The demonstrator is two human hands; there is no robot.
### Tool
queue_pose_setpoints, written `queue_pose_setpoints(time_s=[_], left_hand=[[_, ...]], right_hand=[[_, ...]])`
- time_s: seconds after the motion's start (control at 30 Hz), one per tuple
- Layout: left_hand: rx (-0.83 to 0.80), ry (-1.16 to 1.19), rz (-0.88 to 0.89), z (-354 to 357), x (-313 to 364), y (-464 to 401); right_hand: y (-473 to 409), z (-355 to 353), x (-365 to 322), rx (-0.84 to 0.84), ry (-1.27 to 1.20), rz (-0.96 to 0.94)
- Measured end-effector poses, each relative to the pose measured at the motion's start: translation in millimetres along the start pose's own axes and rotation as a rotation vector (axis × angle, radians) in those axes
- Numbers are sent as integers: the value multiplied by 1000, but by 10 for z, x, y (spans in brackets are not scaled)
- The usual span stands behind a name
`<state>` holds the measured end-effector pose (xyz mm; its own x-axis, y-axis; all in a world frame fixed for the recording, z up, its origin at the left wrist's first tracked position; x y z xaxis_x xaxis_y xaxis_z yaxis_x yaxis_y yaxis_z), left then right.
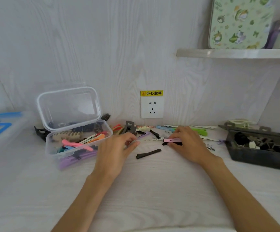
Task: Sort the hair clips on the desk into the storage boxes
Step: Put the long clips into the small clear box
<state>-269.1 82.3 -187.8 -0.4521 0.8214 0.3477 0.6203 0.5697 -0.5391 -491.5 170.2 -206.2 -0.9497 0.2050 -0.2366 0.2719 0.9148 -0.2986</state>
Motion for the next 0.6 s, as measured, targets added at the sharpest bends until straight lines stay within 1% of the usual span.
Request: queue_pose_setpoints(time_s=[0.13,0.2,0.23,0.3,0.33,0.4,0.47,0.5,0.53,0.6], left_hand=[[-20,173,39,157,223,-33],[-53,211,21,227,319,-79],[-47,180,4,228,313,-95],[-26,20,-42,192,213,-81],[-70,-82,-77,172,151,-58],[-234,-236,-95,191,73,-4],[-345,-210,-38,265,70,45],[-361,-164,-10,292,97,59],[-352,-129,3,296,125,64],[-261,-98,17,281,153,20]], right_hand=[[-30,57,-101,4,22,-53],[-33,73,-137,14,13,-67],[-35,71,-138,24,4,-72],[-17,48,-114,49,-6,-71],[-7,33,-103,66,-14,-68],[2,-8,-104,117,-31,-70],[6,-67,-132,169,-71,-74],[16,-100,-142,197,-101,-73],[30,-128,-155,226,-127,-74],[57,-174,-167,293,-157,-73]])
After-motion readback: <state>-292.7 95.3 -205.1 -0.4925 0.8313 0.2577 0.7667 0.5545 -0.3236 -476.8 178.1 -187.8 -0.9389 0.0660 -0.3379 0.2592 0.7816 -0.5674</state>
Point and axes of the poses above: each hand's wrist, its own y-axis away from the middle knuckle, its own z-axis out of the palm, x = y × z, the point moved 3 cm from there along -y, towards the middle knuckle, and after that the axes turned 8 degrees about -x, right-handed, at the moved point
